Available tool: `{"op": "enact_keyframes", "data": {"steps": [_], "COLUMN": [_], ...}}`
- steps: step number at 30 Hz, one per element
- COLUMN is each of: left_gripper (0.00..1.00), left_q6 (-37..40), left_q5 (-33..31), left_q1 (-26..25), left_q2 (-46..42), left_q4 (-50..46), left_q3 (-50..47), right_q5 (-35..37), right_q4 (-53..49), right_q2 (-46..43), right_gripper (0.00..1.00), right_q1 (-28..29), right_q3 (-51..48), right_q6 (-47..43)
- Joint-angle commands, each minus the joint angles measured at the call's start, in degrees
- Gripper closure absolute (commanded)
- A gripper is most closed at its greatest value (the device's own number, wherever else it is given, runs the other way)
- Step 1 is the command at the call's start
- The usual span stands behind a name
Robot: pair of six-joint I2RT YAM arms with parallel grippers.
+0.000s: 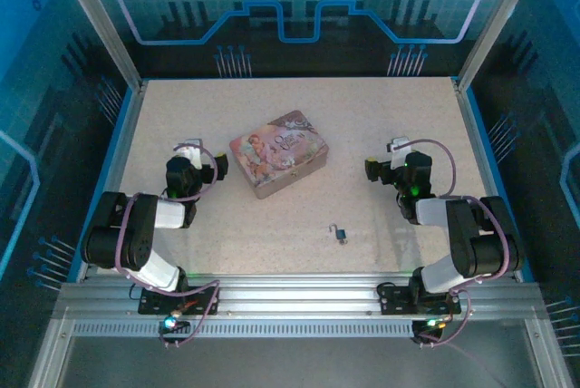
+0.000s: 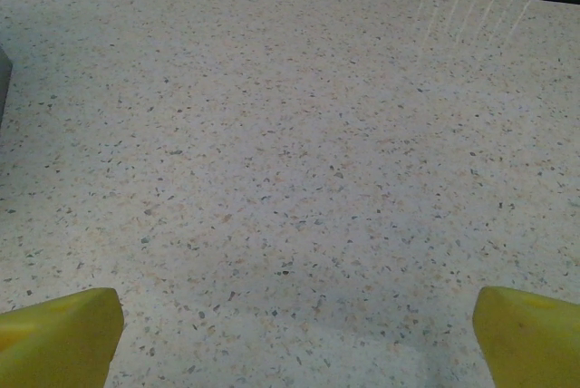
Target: Unlock the padlock with the key
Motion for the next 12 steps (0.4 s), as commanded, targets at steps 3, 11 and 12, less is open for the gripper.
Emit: {"op": "enact_keyframes", "data": {"steps": [3,11,12], "left_gripper": [0.01,0.01,0.01], "left_q6": [0.6,0.6,0.6], "left_q5": [1.2,1.2,1.2], "left_q1": [0.5,0.5,0.5], "left_q2": [-0.2,-0.2,-0.2], "left_q4": [-0.1,-0.1,-0.1], "left_q3": [0.7,0.7,0.7], "right_q5": [0.5,0.4,0.4], "right_q4": [1.2,1.0,1.0], "right_q2": [0.2,0.2,0.2], "right_gripper": [0.0,0.0,0.0], "right_q1": [-0.1,-0.2,-0.2], "right_q3": [0.7,0.9,0.9], "right_q6": [0.5,0.5,0.4]}}
